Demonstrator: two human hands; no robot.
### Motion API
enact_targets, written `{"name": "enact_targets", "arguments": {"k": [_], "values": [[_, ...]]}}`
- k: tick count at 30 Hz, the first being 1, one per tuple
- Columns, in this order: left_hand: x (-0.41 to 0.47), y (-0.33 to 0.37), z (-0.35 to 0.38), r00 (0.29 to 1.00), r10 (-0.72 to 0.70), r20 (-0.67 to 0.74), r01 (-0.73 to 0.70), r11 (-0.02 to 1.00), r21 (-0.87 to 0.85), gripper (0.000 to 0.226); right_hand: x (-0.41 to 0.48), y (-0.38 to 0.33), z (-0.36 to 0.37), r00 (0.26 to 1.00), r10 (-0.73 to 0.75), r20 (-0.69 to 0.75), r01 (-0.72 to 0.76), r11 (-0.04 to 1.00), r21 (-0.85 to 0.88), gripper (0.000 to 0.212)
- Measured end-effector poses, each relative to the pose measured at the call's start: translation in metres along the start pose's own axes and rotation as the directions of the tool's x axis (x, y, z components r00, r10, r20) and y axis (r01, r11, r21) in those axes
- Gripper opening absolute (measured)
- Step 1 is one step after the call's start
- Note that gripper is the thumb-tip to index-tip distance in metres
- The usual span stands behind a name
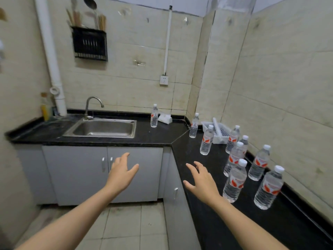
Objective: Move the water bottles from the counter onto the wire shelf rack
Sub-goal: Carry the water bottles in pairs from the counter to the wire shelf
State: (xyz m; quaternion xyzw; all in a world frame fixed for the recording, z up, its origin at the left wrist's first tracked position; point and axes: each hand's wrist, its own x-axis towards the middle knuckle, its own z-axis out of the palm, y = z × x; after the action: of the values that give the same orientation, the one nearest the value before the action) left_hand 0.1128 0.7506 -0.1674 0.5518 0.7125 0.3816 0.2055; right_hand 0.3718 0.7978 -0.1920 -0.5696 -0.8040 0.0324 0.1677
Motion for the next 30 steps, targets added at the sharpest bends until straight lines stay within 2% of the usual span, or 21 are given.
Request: {"name": "enact_targets", "arguments": {"k": [8,11,15,22,25,30], "values": [[0.071,-0.040,0.004,0.990,-0.128,-0.059,0.128,0.992,-0.013,0.058,0.085,0.003,0.036,0.995,-0.032,0.090,0.028,0.999,0.044,0.063],[0.123,-0.065,0.000,0.984,-0.144,-0.102,0.139,0.989,-0.056,0.057,0.133,-0.007,0.057,0.993,-0.073,0.093,0.071,0.997,0.021,0.063],[0.198,-0.097,0.008,0.979,-0.183,-0.085,0.171,0.976,-0.135,0.057,0.191,-0.018,0.082,0.993,-0.058,0.106,0.057,0.998,0.007,0.063],[0.324,-0.135,0.023,0.980,-0.196,-0.030,0.185,0.959,-0.214,0.055,0.296,-0.023,0.103,0.987,0.070,0.142,-0.066,0.997,-0.032,0.062],[0.362,-0.145,0.038,0.977,-0.213,0.003,0.210,0.957,-0.201,0.054,0.321,-0.016,0.115,0.973,0.199,0.116,-0.205,0.978,0.040,0.061],[0.386,-0.141,0.106,0.959,-0.217,0.182,0.251,0.950,-0.186,0.054,0.313,0.025,0.149,0.905,0.363,0.223,-0.387,0.919,0.075,0.062]]}}
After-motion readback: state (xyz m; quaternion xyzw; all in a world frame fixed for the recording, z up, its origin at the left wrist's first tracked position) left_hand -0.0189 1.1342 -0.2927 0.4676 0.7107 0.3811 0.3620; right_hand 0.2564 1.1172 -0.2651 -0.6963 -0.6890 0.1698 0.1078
